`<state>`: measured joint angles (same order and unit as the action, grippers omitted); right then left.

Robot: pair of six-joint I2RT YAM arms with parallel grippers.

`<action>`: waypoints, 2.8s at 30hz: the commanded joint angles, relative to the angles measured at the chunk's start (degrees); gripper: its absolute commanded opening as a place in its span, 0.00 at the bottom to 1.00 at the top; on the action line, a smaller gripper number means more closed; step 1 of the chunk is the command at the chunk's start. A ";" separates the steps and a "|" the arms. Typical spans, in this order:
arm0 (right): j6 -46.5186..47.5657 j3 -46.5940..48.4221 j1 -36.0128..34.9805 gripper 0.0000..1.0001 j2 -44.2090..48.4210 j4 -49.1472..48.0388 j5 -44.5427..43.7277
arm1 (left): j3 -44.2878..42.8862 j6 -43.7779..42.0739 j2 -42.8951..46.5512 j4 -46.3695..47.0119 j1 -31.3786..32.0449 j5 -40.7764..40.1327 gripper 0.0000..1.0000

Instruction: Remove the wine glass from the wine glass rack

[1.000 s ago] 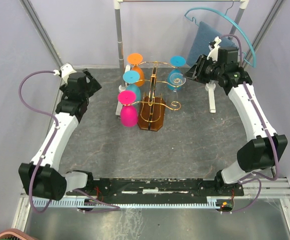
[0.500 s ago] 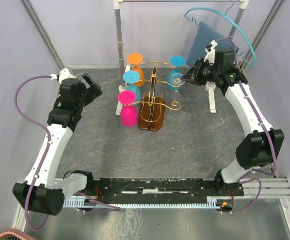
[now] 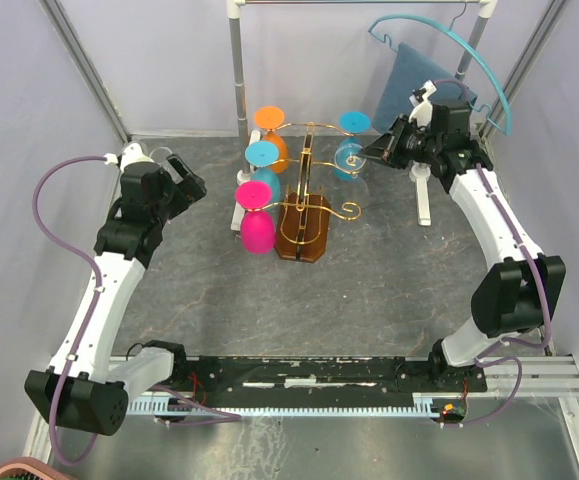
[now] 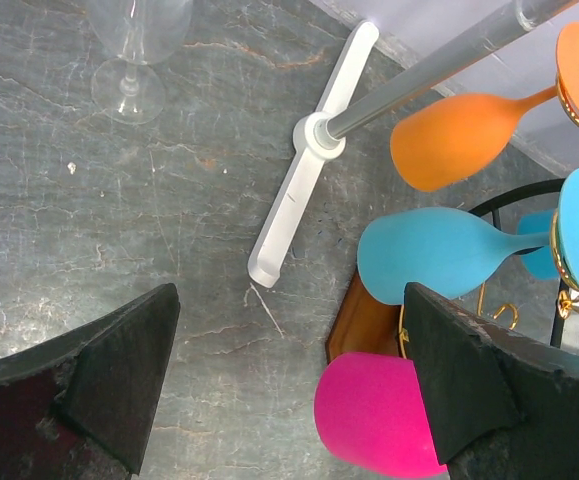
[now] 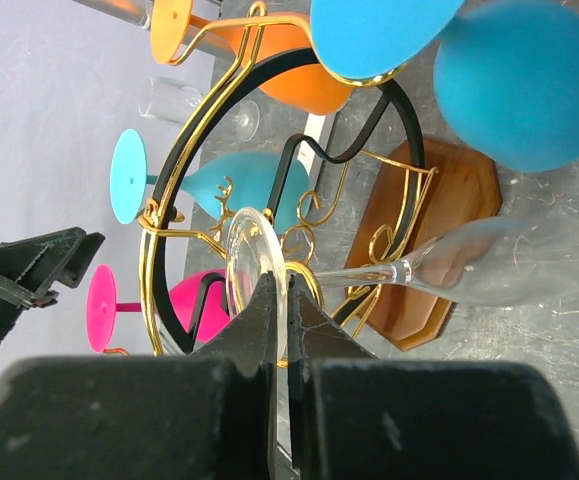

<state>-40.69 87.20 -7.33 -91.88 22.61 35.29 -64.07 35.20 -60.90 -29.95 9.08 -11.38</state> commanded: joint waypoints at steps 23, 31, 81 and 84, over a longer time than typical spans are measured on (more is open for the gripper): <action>-15.04 -9.40 8.33 0.00 9.25 -15.58 13.92 | 1.10 3.24 2.46 1.21 -0.01 2.83 0.99; -15.14 -6.65 3.36 0.00 5.99 -15.12 12.89 | 1.14 2.72 3.64 1.03 0.03 2.45 0.99; 31.92 11.53 -11.33 0.01 23.74 -7.48 19.30 | -24.32 8.43 -4.00 -5.11 0.00 30.57 0.99; 38.37 8.22 -15.50 0.01 25.20 -8.83 20.86 | -24.25 14.46 -4.72 -0.96 -0.03 38.50 0.99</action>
<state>-13.85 98.89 -18.81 -67.22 18.41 51.90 -86.19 41.28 -64.84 -35.83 9.08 13.98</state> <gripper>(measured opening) 0.024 0.991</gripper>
